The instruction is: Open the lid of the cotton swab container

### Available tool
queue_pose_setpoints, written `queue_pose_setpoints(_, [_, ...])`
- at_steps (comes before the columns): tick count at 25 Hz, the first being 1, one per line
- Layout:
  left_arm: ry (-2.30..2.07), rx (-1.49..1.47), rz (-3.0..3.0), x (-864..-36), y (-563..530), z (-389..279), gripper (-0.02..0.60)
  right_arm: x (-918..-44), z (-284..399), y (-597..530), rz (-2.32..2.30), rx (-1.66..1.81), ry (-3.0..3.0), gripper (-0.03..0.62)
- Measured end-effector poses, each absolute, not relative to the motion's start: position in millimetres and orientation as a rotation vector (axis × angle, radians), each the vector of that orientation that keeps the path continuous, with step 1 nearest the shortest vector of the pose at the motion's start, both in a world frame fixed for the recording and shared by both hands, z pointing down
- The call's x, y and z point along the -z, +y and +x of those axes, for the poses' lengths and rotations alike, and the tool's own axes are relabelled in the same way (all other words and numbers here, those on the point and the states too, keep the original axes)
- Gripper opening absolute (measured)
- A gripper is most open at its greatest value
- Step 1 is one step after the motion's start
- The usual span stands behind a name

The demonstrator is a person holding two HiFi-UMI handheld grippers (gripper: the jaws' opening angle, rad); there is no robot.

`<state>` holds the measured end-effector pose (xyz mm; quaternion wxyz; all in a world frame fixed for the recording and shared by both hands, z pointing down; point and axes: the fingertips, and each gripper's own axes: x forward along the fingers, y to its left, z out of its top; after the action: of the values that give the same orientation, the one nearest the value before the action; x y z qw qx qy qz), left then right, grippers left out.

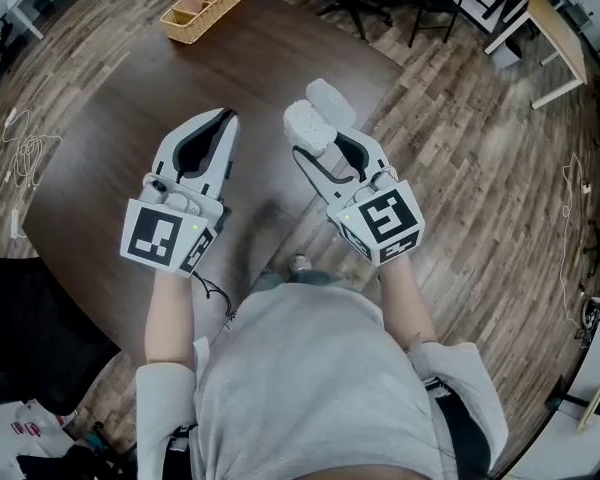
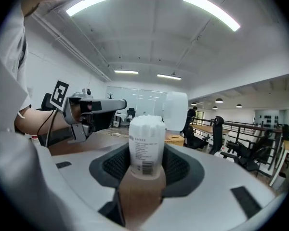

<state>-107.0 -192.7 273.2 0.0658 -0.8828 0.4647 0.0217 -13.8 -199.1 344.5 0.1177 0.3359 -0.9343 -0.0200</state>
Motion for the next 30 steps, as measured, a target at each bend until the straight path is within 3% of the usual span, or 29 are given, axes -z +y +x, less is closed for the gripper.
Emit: queue_pose_setpoints(30, [1.9,-0.098,-2.468,-318,-159,-152,0.023,-323,15,-209,1.254,0.049,-2.757,0.193])
